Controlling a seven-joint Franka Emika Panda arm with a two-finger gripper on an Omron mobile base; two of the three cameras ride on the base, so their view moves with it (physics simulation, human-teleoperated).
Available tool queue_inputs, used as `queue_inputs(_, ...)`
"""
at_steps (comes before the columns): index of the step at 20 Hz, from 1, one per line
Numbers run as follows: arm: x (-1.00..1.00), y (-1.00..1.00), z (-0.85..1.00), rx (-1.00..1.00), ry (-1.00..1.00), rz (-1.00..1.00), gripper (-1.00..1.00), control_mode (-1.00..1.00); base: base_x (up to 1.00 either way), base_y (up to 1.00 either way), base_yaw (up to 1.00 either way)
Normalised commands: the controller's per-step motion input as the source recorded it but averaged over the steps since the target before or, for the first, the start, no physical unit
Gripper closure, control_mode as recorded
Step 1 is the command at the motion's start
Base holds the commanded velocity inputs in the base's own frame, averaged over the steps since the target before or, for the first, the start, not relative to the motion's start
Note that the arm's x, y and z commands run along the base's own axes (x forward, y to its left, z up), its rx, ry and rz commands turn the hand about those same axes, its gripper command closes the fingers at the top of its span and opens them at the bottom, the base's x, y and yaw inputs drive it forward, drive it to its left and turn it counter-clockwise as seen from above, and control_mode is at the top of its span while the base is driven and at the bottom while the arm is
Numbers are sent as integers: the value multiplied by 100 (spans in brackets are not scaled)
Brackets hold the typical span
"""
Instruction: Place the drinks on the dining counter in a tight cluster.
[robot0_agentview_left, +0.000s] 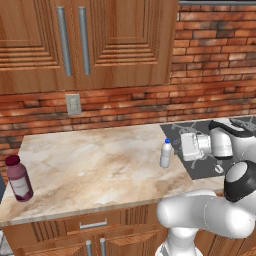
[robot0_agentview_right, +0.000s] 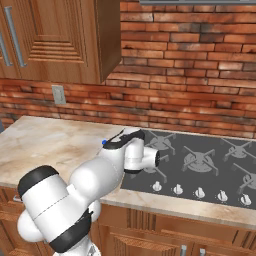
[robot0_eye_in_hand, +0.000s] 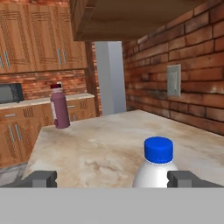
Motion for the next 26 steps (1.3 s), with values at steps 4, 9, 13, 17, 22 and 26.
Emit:
queue_inputs(4, 19, 2, -12, 0, 0, 0, -100, -100, 0, 0, 0)
queue_inputs(9, 18, 0, -12, 0, 0, 0, -100, -100, 0, 0, 0)
queue_inputs(13, 15, 0, -15, 0, 0, 0, -100, -100, 0, 0, 0)
queue_inputs(17, 11, 0, -14, 0, 0, 0, -100, -100, 0, 0, 0)
queue_inputs(22, 15, 0, -8, 0, 0, 0, -100, -100, 0, 0, 0)
queue_inputs(26, 12, -3, -2, 0, 0, 0, -100, -100, 0, 0, 0)
